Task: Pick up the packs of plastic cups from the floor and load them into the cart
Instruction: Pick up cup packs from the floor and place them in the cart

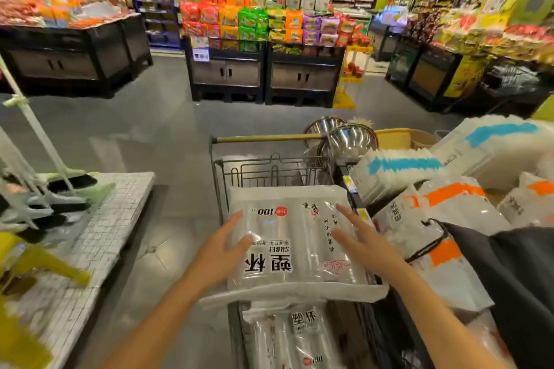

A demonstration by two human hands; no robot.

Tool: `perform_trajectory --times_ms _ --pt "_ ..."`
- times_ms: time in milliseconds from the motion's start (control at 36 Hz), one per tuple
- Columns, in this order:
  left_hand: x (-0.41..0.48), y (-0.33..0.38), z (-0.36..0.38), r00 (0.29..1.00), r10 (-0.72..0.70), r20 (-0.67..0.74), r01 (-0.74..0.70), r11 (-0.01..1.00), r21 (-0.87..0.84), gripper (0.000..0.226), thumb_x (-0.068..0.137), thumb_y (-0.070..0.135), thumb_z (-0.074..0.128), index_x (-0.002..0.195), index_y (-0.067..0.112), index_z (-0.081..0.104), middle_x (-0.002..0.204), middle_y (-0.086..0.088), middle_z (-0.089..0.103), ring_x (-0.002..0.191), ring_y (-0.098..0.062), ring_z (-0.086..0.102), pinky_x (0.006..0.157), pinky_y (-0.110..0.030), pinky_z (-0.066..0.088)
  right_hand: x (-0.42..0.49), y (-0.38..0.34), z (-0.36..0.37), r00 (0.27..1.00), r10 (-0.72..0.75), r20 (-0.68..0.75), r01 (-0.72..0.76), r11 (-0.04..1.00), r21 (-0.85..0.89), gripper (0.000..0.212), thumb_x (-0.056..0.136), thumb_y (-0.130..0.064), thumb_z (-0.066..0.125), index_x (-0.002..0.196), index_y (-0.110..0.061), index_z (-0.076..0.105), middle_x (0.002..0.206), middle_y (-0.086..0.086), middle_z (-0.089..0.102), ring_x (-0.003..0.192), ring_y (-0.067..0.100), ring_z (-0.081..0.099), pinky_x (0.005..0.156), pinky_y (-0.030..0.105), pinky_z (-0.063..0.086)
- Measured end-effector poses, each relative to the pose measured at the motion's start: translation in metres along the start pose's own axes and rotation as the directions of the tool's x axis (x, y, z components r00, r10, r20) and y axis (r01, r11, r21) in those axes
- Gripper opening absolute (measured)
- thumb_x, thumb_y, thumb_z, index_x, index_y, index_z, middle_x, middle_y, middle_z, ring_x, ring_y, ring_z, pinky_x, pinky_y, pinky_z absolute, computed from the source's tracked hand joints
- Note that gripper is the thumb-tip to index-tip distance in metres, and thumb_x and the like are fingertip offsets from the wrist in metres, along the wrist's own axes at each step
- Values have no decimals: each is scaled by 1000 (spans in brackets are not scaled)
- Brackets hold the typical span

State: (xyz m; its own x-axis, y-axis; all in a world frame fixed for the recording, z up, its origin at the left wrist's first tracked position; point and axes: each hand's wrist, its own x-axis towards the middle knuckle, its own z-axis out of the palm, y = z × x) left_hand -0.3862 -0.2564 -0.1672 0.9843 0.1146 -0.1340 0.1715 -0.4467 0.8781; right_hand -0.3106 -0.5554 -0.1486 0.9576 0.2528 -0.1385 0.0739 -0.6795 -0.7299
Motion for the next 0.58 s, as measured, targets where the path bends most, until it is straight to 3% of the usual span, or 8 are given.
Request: perform_trajectory --times_ms 222,361,417,472,583 --pt "90 -61 64 979 -203 -18 202 979 -35 64 94 34 60 150 41 29 154 7 36 139 -13 35 111 -31 31 101 70 46 991 114 70 -113 994 -8 61 99 -35 54 154 -38 26 150 1 44 128 17 50 91 25 38" --pt "152 -110 108 951 -306 -44 305 952 -34 64 96 29 58 151 39 27 154 9 34 141 -15 32 112 -32 28 174 132 89 975 200 92 -204 978 35 60 99 -29 54 152 -41 29 132 -4 56 95 2 59 69 13 45" --pt "176 -136 129 939 -342 -36 341 940 -28 65 97 27 56 152 36 24 154 8 32 143 -17 29 113 -34 27 199 167 111 964 234 125 -242 969 52 60 97 -38 52 147 -54 23 135 3 55 97 9 60 81 27 51" --pt "197 -167 149 927 -374 -25 373 927 -28 65 97 28 56 152 37 24 152 10 33 143 -16 29 113 -33 27 217 195 132 956 258 138 -266 963 47 60 98 -38 50 148 -55 21 139 5 47 108 16 59 97 40 51" --pt "224 -232 186 900 -436 16 436 898 -60 67 96 25 59 152 37 24 145 22 25 140 -5 23 114 -28 23 237 238 175 945 285 160 -290 957 9 59 103 -31 45 154 -42 17 156 -3 24 137 14 34 110 31 27"
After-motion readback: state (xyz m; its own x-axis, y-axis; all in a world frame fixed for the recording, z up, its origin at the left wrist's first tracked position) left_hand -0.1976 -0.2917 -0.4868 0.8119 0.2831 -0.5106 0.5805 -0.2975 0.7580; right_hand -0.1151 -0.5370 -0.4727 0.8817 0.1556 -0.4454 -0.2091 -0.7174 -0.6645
